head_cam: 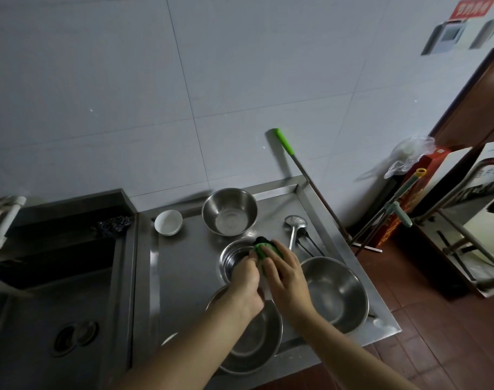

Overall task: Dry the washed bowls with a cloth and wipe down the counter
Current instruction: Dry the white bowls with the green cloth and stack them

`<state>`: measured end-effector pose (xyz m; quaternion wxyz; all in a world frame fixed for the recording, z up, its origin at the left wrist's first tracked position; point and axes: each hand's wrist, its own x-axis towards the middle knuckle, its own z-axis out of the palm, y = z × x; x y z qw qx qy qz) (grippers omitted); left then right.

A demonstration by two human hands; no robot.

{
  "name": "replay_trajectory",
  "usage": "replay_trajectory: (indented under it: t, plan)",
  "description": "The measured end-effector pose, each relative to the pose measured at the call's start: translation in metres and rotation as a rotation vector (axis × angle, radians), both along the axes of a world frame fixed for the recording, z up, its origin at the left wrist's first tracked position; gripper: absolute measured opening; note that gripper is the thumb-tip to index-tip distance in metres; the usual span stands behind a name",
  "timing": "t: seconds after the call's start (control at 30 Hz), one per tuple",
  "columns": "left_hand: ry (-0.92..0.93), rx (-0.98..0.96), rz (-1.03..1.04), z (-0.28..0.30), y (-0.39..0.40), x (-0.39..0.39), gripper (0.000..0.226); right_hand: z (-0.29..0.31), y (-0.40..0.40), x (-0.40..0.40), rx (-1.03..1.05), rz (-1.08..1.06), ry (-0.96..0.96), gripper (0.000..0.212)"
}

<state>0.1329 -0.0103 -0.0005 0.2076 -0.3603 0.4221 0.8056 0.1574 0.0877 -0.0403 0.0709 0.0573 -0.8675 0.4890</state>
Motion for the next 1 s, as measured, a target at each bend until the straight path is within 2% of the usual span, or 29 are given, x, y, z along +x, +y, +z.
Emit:
replay_trajectory:
  t: [0.07,0.13,0.3,0.37,0.43,0.5,0.6,0.73,0.8,0.9,1.0]
  plan:
    - [-0.012,0.104,0.073,0.008,-0.002,-0.005,0.042,-0.013,0.002,0.005,0.178,-0.016,0.218,0.04]
    - [-0.024,0.241,0.136,0.012,-0.005,-0.006,0.049,-0.021,0.003,0.009,0.111,-0.018,0.253,0.043]
    - [0.061,0.38,0.068,0.011,-0.014,0.003,0.051,-0.007,-0.004,0.009,-0.52,-0.222,-0.077,0.045]
    - [0.108,0.329,0.02,0.012,-0.018,0.008,0.044,0.009,-0.001,0.002,-0.773,-0.329,-0.317,0.038]
    - [0.142,0.197,-0.064,0.013,-0.021,0.009,0.034,0.018,0.008,-0.007,-0.827,-0.384,-0.52,0.037]
    - [0.172,0.018,-0.197,0.011,-0.024,0.006,0.025,0.018,0.019,-0.017,-0.725,-0.316,-0.61,0.042]
    - [0.23,-0.27,-0.389,0.009,-0.021,0.005,0.021,0.014,0.027,-0.027,-0.557,-0.196,-0.624,0.044]
    - [0.249,-0.437,-0.43,-0.004,-0.007,0.009,0.027,0.011,0.022,-0.03,-0.291,-0.065,-0.541,0.044]
    - [0.168,-0.358,-0.298,-0.006,0.003,0.008,0.027,0.009,0.013,-0.024,-0.17,-0.007,-0.388,0.045]
    - [-0.003,-0.025,-0.013,0.003,0.011,0.008,0.032,0.002,0.0,-0.008,0.093,-0.018,-0.141,0.043]
    - [-0.004,0.135,0.132,0.002,0.008,0.002,0.041,-0.013,0.002,0.005,0.272,-0.042,0.146,0.043]
